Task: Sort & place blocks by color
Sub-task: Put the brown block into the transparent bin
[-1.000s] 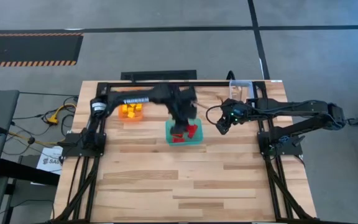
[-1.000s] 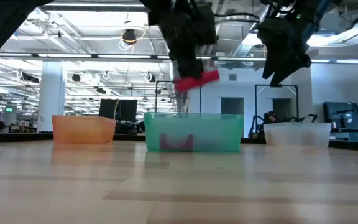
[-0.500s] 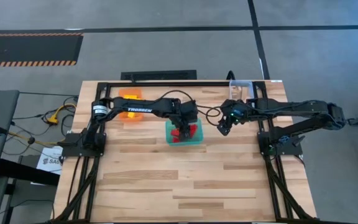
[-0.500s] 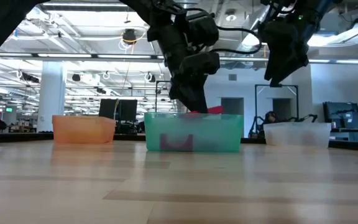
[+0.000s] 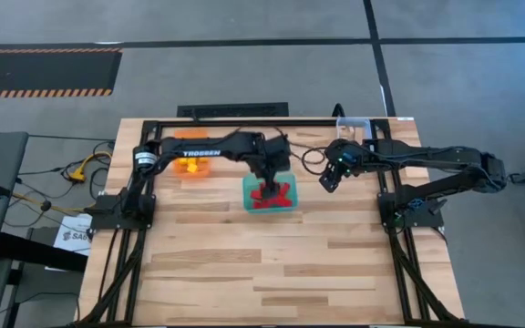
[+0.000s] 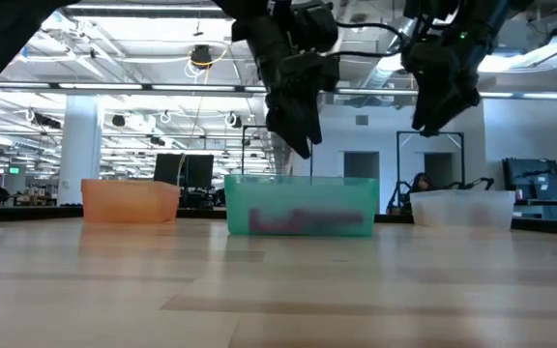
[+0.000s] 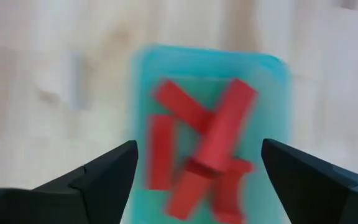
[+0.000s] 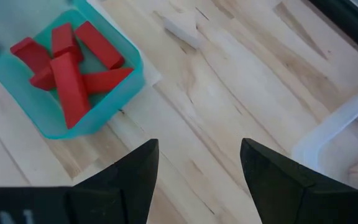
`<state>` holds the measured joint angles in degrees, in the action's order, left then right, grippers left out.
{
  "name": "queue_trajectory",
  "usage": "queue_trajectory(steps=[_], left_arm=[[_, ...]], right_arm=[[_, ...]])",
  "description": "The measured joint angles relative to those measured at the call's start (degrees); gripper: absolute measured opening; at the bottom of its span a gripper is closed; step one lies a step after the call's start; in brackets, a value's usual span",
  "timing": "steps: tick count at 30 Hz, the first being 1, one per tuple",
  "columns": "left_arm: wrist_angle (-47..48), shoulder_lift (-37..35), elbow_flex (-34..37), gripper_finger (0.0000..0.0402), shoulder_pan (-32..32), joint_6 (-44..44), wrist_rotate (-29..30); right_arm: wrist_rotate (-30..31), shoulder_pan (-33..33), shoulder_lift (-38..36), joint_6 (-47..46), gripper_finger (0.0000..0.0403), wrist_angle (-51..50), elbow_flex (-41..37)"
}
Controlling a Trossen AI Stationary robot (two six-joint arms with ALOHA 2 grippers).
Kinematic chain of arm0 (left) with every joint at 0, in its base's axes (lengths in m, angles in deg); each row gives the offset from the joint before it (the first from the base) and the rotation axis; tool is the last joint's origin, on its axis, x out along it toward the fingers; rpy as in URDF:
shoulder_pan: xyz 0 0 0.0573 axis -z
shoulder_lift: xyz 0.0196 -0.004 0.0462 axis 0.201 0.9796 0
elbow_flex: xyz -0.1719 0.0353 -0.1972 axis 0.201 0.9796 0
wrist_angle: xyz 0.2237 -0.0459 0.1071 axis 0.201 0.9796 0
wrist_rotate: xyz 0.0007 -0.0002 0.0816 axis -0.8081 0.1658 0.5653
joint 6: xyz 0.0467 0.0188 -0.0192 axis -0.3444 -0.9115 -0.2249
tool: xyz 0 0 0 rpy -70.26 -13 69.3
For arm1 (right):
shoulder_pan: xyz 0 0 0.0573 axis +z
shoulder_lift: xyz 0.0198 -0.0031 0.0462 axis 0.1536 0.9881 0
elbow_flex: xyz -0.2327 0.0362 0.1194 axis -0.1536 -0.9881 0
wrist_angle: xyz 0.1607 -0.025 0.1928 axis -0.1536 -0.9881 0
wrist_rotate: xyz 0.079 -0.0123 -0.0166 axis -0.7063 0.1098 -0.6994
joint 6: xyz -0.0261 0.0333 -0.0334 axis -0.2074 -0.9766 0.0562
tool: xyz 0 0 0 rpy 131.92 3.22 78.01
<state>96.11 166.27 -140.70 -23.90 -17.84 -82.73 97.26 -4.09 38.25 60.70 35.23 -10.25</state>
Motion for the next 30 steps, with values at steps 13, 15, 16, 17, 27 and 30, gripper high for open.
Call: queue_trajectory(steps=[13,15,16,17,27,30], left_arm=[[-15.2,7.1,-1.9,0.0310,-12.5,2.5,4.9],[-15.7,9.0,-1.9,0.0306,-13.2,3.1,2.7],[-15.8,9.9,-1.8,0.0305,-13.3,3.1,2.2],[-16.0,10.5,-1.8,0.0304,-13.4,3.1,1.8],[-15.6,11.5,-1.9,0.0302,-9.9,-3.6,8.8],[-15.5,11.6,-1.9,0.0302,-8.0,-8.8,14.9]], right_arm=[[2.0,6.2,0.0,-15.6,0.0249,-9.9,0.0],[2.0,7.5,0.0,-18.0,0.0249,-9.9,0.0],[2.1,8.2,0.0,-19.1,0.0249,-10.0,0.0],[2.1,8.7,0.0,-20.2,0.0249,-10.2,0.0],[2.2,10.6,-0.3,-25.5,0.0249,-11.4,0.0],[2.2,10.6,-1.0,-25.5,0.0249,-11.2,0.0]])
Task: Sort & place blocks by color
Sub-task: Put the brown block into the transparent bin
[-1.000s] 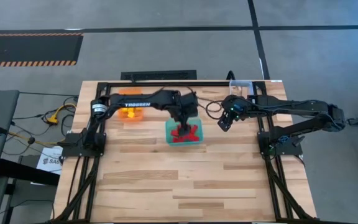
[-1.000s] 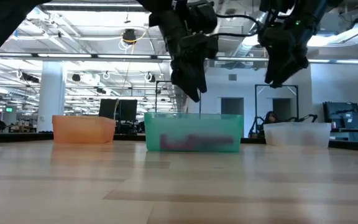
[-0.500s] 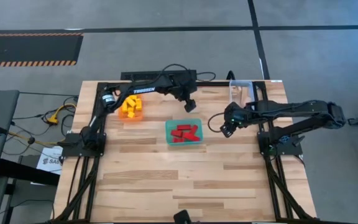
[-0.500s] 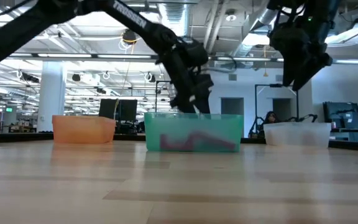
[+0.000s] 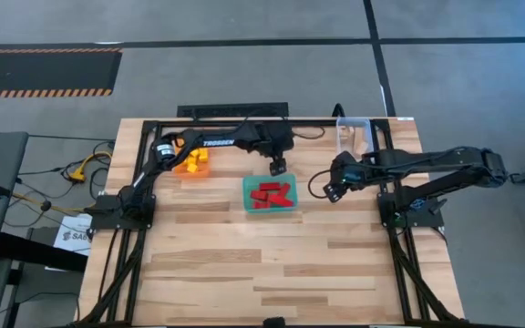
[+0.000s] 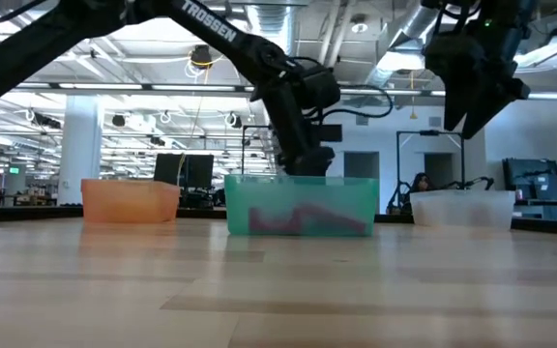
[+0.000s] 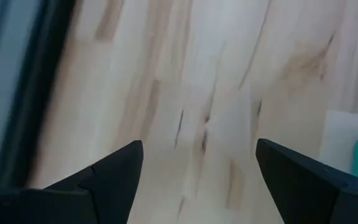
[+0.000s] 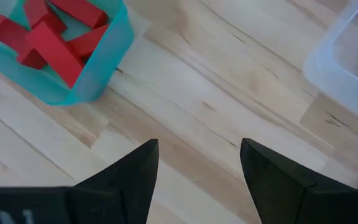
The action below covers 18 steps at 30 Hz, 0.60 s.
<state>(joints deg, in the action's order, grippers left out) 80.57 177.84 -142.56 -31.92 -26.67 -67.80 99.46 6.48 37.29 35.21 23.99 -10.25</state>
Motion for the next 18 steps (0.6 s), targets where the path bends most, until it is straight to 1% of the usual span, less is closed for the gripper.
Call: queue_trajectory(steps=[2,4,6,7,9,12,13,14,15,16,18], left_arm=[[-1.0,0.0,0.0,0.0302,0.8,-1.9,1.7],[-1.0,1.1,-1.1,0.0302,1.0,-1.4,1.9],[4.3,3.2,-4.4,0.0302,0.9,-0.5,2.1],[5.6,4.8,-7.5,0.0302,0.8,-0.4,2.5],[13.4,8.5,-14.4,0.0302,0.6,-0.8,3.7],[22.2,16.1,-28.0,0.0302,0.7,-2.9,6.5],[23.2,17.6,-29.7,0.0302,0.8,-2.8,6.0],[21.1,16.6,-27.7,0.0302,0.7,-2.4,6.7],[19.4,15.1,-25.8,0.0302,0.8,-2.5,9.6],[18.9,14.6,-25.2,0.0302,0.7,-3.2,10.0],[20.2,14.6,-25.2,0.0302,0.2,-3.6,8.1]], right_arm=[[-0.1,-0.1,-0.5,0.0,0.0249,0.1,0.0],[-0.1,-0.4,-1.2,0.1,0.0249,0.1,0.0],[-0.1,-0.6,-1.9,0.2,0.0249,0.1,0.0],[-0.1,-0.8,-2.2,0.2,0.0249,0.2,0.0],[-0.2,-1.2,-3.2,0.5,0.0249,0.3,0.0],[-0.3,-1.6,-4.5,0.5,0.0249,0.7,0.0],[-0.2,-1.6,-4.9,0.5,0.0249,0.8,0.0],[-0.2,-1.6,-5.4,0.5,0.0249,1.1,0.1],[-0.3,-1.6,-5.9,0.5,0.0249,1.4,0.1],[-0.2,-1.6,-6.5,0.5,0.0249,1.5,0.0],[-0.2,-1.1,-7.4,0.3,0.0249,1.9,0.1]])
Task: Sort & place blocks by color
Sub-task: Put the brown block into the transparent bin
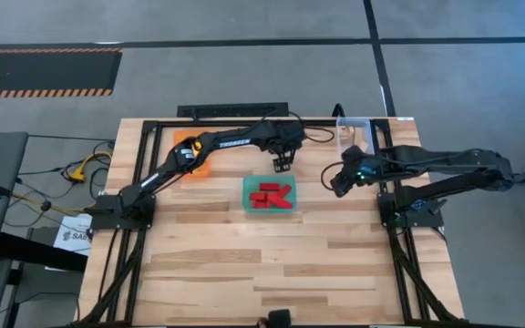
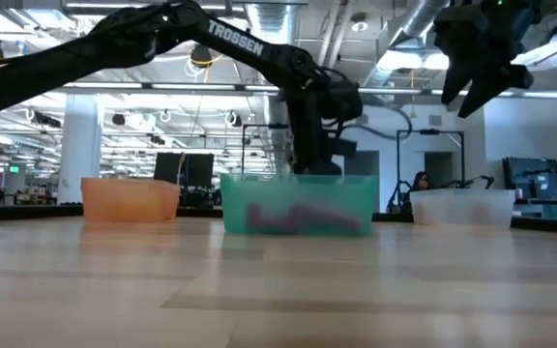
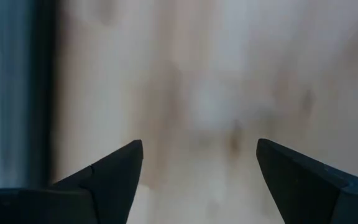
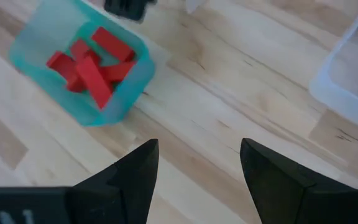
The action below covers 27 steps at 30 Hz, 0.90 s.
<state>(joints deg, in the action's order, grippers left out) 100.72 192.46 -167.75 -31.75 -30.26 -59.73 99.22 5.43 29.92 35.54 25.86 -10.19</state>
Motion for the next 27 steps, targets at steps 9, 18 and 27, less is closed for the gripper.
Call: queue_trajectory(steps=[9,18,27], left_arm=[[3.2,0.2,-0.9,0.0302,-4.5,7.9,-7.2],[6.3,-1.8,-4.1,0.0302,-9.6,13.0,-13.7],[7.6,-17.2,-2.4,0.0302,-17.6,13.7,-11.7]], right_arm=[[0.0,0.8,-4.1,-0.1,0.0249,0.8,0.0],[1.4,-4.2,-2.7,1.5,0.0249,4.5,0.0],[-8.5,-17.8,16.3,15.5,0.0249,25.3,0.4]])
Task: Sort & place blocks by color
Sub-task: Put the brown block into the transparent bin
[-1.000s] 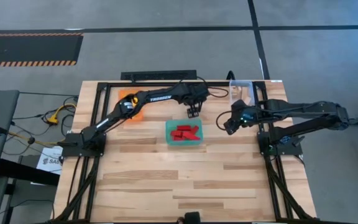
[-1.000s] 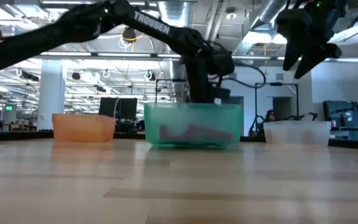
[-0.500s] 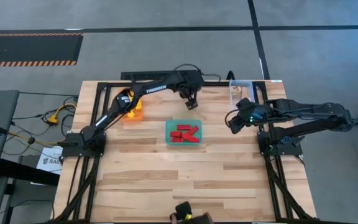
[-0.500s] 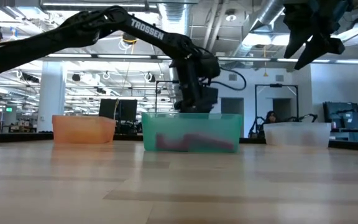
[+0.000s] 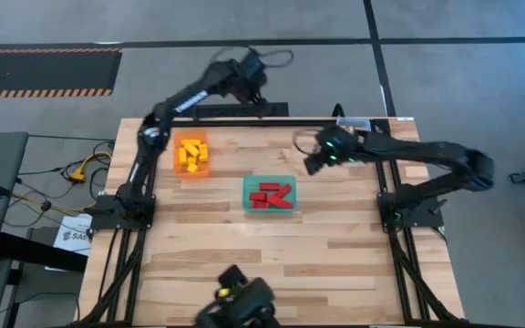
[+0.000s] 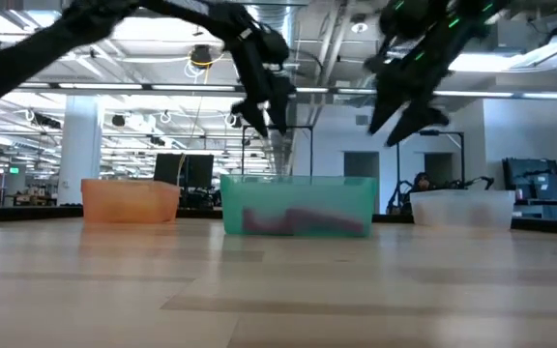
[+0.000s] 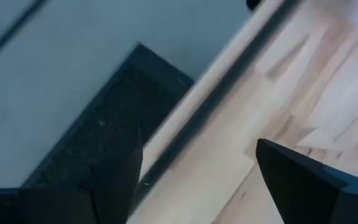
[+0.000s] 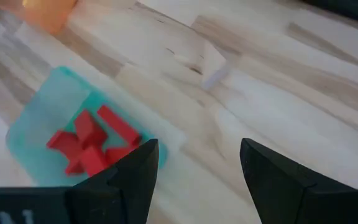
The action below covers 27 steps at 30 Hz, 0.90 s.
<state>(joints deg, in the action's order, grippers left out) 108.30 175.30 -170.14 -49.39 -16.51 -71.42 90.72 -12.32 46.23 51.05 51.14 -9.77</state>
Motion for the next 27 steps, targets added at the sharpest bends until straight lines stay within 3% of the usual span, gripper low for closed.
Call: queue_trajectory(steps=[6,13,21,27], left_arm=[[-3.9,-13.9,9.8,0.0302,-3.4,-1.5,1.3],[-14.5,-28.2,30.5,0.0302,-5.9,0.5,1.0],[-22.0,-36.1,48.8,0.0302,-6.6,5.2,0.9],[-22.7,-36.7,53.6,0.0302,-6.6,6.5,0.7]], right_arm=[[-3.6,-6.4,19.7,7.8,0.0249,0.4,11.5],[-3.6,-8.5,38.9,13.4,0.0249,-9.2,29.0],[-3.7,-10.1,47.0,17.0,0.0249,-15.2,36.3],[-4.5,-9.2,50.0,18.9,0.0249,-16.3,36.6]])
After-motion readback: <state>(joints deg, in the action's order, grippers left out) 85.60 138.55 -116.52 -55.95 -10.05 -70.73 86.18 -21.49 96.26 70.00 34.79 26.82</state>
